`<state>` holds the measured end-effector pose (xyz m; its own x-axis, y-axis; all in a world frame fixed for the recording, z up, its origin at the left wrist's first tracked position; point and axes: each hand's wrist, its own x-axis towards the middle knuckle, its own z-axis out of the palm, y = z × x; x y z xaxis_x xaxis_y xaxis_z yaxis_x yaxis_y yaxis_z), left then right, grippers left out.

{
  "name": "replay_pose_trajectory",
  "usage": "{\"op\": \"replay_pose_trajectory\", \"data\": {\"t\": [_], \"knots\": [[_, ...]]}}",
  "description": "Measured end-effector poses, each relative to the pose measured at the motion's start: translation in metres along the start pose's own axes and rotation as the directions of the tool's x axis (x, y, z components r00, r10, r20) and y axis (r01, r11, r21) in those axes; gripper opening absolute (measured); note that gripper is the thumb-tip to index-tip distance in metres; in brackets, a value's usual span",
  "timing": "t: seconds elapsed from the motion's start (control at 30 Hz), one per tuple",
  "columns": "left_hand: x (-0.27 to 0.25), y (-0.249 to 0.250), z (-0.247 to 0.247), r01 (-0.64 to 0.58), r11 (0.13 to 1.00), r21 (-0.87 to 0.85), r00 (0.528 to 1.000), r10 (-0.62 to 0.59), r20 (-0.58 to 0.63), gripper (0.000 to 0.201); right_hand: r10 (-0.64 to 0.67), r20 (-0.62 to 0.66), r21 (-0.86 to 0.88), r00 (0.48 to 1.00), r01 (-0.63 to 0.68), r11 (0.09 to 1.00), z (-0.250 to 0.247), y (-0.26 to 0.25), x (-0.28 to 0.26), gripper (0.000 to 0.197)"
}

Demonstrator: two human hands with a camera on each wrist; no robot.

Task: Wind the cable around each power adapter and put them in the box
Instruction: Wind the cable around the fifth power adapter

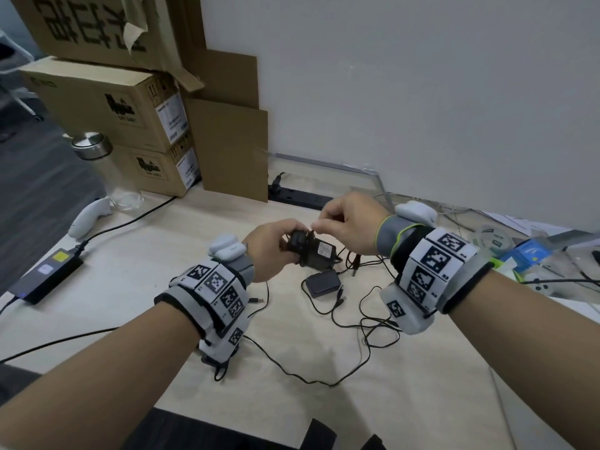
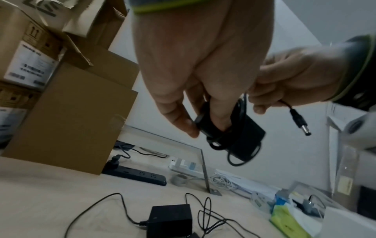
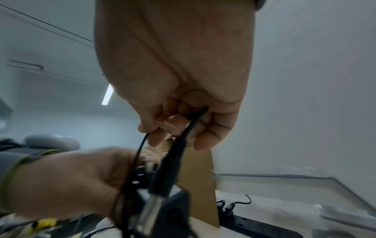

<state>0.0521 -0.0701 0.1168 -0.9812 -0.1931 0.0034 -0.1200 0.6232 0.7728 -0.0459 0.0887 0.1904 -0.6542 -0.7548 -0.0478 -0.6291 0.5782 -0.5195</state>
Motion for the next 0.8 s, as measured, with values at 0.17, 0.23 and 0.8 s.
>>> {"op": "replay_pose_trajectory", "data": {"t": [0.17, 0.23, 0.8], "knots": [[-0.007, 0.004, 0.001, -0.033, 0.942, -0.334, 0.988, 0.082, 0.133, 0.045, 0.099, -0.010, 0.226, 0.995, -0.094, 0.969, 0.002, 0.020, 0.003, 0.025], [-0.009, 0.009, 0.001, -0.018, 0.899, -0.437, 0.986, 0.088, 0.139, 0.040, 0.127, 0.026, 0.426, 0.992, -0.125, 0.896, 0.006, 0.026, 0.000, 0.023], [-0.005, 0.010, 0.015, 0.160, 0.481, -0.862, 0.980, -0.183, 0.080, 0.060, 0.322, 0.078, 0.517, 0.944, -0.314, 0.796, 0.045, 0.017, -0.018, 0.026]]}}
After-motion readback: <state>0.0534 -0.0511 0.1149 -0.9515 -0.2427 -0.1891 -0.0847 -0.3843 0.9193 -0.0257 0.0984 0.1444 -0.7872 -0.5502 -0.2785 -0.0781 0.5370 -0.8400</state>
